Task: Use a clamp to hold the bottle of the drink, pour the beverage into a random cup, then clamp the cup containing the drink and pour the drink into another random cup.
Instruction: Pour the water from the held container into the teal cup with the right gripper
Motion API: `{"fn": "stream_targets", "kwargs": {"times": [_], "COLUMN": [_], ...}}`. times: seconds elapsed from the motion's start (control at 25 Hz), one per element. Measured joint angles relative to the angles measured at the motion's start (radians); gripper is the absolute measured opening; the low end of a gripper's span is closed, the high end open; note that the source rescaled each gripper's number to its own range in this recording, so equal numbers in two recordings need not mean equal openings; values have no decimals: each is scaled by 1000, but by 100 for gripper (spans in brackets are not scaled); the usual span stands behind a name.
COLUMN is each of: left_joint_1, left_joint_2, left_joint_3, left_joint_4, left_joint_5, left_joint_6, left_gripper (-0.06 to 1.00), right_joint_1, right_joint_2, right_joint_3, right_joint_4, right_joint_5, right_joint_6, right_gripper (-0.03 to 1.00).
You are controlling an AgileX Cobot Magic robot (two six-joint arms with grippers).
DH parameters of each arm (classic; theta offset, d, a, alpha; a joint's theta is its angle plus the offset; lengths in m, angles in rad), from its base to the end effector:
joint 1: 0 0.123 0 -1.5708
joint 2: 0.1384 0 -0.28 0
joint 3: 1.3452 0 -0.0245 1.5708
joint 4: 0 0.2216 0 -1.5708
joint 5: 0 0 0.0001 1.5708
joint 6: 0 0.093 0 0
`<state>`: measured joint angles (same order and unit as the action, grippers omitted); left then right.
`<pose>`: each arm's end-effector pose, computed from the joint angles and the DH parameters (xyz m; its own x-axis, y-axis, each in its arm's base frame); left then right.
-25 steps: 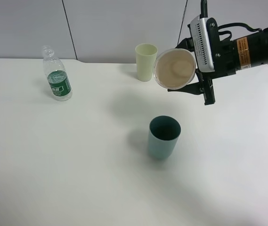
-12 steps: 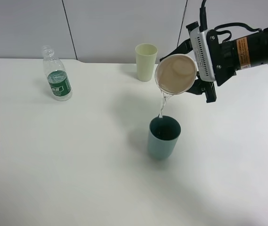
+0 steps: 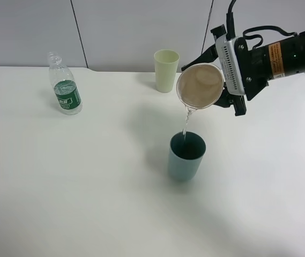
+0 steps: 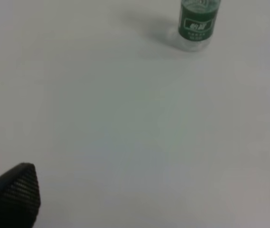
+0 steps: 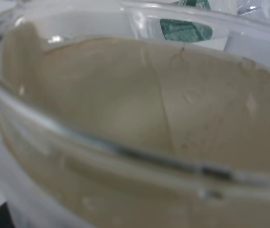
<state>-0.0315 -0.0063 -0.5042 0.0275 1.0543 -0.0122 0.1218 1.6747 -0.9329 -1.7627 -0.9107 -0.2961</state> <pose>-0.0247 0.0030 0.2638 -0.4405 0.0153 -0.8976 0.0106 0.9999 0.0118 0.2837 0.1073 0.2335 0.8988 -0.4140 -0.1440 -0.3218 -0.4001 -0.8581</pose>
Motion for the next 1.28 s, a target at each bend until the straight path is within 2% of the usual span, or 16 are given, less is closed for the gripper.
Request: {"fn": "stream_targets", "kwargs": {"times": [0.28,0.88,1.12,1.28], "left_joint_1": [0,0,0,0], "left_joint_2": [0,0,0,0], "left_joint_3": [0,0,0,0], "left_joint_4": [0,0,0,0], "left_joint_5": [0,0,0,0], "left_joint_6": [0,0,0,0], "left_gripper": [100,100,100,100], "right_joint_1": [0,0,0,0], "right_joint_2": [0,0,0,0], "right_joint_3": [0,0,0,0], "right_joint_4": [0,1,2,7], "right_joint_5": [2,2,5,5], "right_joint_6": [-78,-157,-255,-272], "right_gripper": [2,2,2,2]}}
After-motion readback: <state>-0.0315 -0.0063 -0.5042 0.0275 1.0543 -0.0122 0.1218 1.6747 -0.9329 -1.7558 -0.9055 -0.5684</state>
